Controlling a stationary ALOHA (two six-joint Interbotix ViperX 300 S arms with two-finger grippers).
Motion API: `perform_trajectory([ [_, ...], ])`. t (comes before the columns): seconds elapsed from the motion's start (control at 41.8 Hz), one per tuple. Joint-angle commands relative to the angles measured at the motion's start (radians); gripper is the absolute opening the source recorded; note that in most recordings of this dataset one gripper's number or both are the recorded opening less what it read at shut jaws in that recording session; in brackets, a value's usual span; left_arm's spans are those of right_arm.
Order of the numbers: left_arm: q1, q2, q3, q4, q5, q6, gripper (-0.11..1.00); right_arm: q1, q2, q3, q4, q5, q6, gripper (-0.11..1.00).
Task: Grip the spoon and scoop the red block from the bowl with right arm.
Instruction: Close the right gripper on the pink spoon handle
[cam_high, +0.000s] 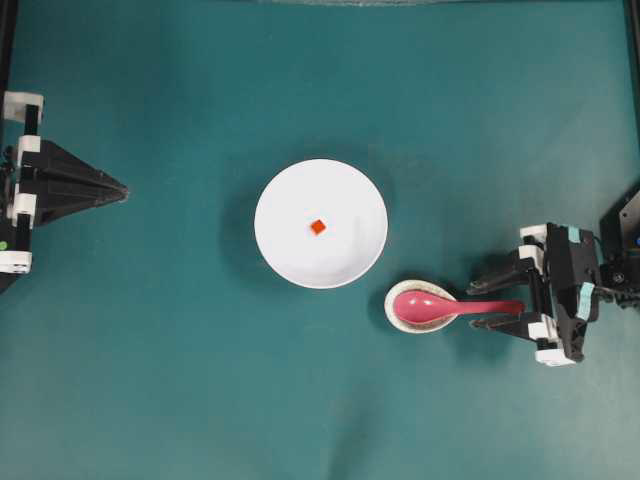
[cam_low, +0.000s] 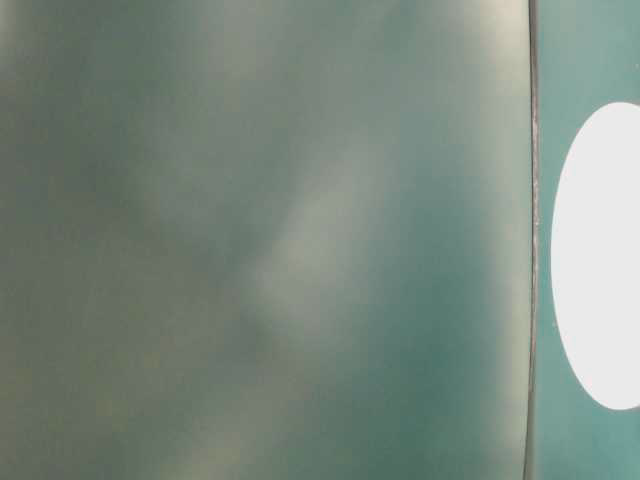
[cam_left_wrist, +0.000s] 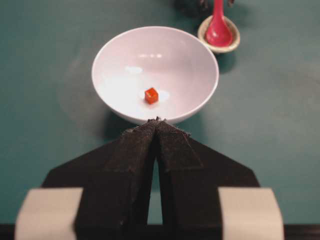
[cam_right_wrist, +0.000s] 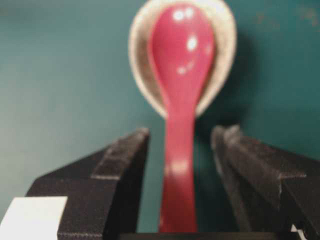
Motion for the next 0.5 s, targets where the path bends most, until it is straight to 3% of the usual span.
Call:
perform_trajectory([
  [0.0,0.003,0.008,-0.025,0.003,-0.003,-0.002,0.00,0.005,-0.005,-0.008,0.000,-0.017,-0.011,0.57],
  [0.478,0.003,0.008,-0.025,0.003,-0.005,-0.002,0.00,0.014,0.002,0.008,-0.014,-0.032,-0.048,0.56],
])
